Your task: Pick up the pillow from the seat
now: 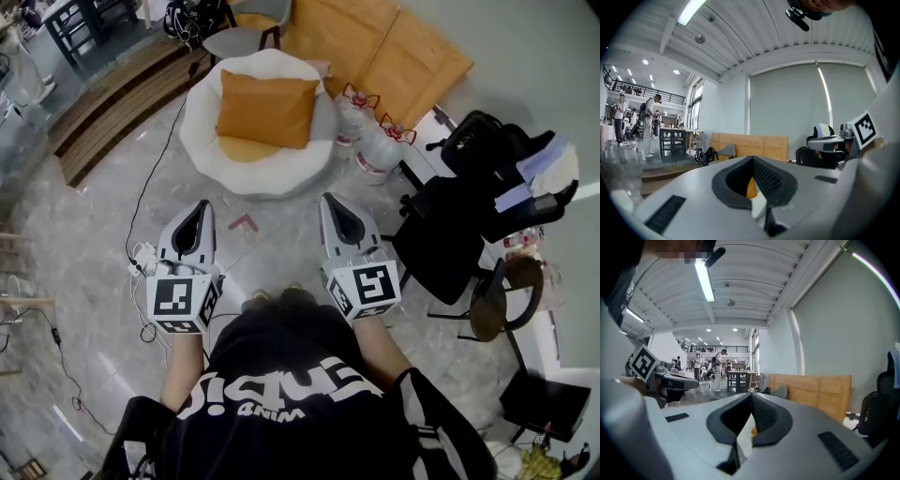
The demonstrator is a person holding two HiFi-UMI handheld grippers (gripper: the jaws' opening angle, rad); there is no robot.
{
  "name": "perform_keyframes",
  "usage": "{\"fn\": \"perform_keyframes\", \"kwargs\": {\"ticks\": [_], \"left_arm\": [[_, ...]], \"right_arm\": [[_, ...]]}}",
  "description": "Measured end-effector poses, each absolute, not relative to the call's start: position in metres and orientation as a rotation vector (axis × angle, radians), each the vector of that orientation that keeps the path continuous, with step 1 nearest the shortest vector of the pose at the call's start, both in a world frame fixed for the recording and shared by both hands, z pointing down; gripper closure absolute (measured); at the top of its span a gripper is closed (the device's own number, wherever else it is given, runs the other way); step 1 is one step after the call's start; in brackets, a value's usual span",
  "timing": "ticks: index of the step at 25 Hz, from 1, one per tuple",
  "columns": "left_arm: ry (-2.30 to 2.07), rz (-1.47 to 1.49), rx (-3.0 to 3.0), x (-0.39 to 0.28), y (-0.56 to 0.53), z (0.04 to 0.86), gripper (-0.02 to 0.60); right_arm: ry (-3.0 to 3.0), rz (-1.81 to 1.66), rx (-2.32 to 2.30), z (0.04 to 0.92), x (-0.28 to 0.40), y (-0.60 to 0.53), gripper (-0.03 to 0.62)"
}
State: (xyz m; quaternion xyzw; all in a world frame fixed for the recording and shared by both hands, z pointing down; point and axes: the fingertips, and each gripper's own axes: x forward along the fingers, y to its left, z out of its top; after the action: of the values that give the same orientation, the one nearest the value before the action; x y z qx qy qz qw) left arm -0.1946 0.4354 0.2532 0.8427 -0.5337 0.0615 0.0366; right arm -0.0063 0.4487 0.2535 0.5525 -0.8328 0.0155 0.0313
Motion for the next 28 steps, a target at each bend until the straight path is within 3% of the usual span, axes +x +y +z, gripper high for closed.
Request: {"fn": "perform_keyframes", "kwargs": {"ticks": [28], "left_arm": [[-1.568,0.160,2.630,-0.182,0.344,0.258,0.572]], "right_arm": [[-2.523,0.062,1.765,0.255,0.008,0.364,0.572]]}}
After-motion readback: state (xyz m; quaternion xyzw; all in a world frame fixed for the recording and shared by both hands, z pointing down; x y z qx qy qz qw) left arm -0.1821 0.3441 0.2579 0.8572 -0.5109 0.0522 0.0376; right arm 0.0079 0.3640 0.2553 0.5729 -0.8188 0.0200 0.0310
